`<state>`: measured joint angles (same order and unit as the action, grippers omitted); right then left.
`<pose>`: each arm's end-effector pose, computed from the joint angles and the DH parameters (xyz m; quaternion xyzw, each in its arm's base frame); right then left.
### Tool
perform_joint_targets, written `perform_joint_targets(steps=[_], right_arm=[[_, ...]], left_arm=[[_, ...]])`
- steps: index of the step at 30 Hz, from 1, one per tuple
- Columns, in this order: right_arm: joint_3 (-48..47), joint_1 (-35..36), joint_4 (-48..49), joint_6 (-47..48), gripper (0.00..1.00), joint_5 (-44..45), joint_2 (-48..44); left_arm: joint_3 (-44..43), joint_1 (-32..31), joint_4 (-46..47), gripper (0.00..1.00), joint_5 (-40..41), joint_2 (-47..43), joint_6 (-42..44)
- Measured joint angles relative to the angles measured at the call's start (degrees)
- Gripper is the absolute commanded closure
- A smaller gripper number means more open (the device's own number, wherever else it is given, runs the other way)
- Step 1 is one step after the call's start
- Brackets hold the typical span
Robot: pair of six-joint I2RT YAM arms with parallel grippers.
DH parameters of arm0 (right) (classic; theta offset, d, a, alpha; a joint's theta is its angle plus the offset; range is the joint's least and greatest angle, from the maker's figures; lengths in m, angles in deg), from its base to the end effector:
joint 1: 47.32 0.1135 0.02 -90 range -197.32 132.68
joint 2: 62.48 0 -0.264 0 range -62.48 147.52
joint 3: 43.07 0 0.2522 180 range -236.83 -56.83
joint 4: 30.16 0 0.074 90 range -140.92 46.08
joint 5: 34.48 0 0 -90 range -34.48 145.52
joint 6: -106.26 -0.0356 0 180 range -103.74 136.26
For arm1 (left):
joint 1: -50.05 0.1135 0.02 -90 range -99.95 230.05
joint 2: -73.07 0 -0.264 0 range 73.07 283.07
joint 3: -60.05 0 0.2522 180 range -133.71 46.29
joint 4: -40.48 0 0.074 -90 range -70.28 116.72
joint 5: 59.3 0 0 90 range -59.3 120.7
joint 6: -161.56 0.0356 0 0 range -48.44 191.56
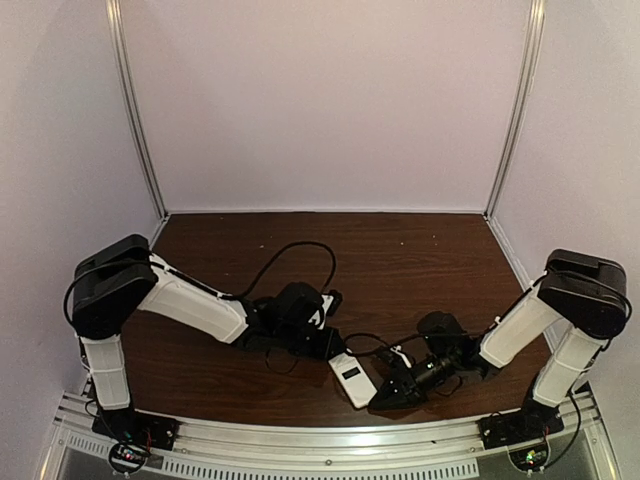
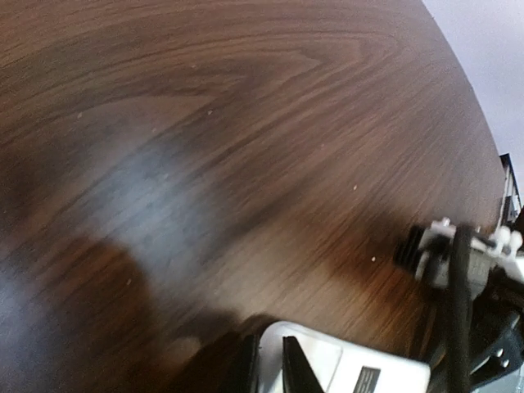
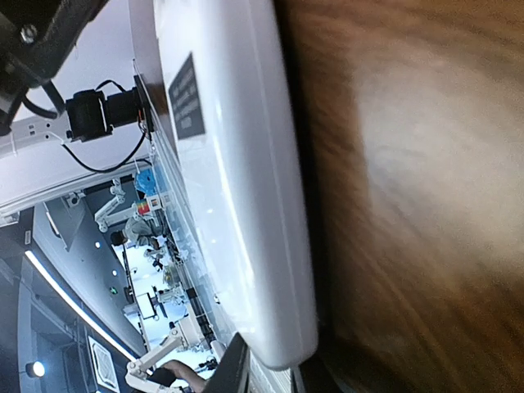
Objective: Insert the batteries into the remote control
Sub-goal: Press the battery cover on the remote control.
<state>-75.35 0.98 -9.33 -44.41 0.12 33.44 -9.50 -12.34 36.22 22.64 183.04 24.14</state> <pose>0.1300 0.1900 0.0861 0.0976 -0.8267 -0.5359 0.1409 0.1716 -0.3389 0.1213 0.1468 0.9092 -0.3517 0.1679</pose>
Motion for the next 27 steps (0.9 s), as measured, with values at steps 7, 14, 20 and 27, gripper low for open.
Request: perform_joint_targets(steps=[7, 14, 20, 27], right_arm=[[-0.5, 1.5, -0.3, 0.7, 0.79, -1.4, 0.9], [1.1, -4.3, -4.4, 3.3, 0.71, 0.0, -3.6], [-1.6, -9.9, -8.6, 8.0, 0.59, 6.5, -6.3], [-3.6, -12.8, -13.5, 12.9, 0.56, 9.2, -8.0]], left_arm=[[0.8, 0.0, 7.6, 0.87, -2.1, 2.1, 0.1], [4.5, -0.1, 3.7, 0.7, -2.1, -3.0, 0.4], [6.5, -2.1, -0.6, 0.57, -5.9, -6.4, 0.4], [10.2, -2.9, -1.1, 0.42, -7.2, -11.9, 0.5]])
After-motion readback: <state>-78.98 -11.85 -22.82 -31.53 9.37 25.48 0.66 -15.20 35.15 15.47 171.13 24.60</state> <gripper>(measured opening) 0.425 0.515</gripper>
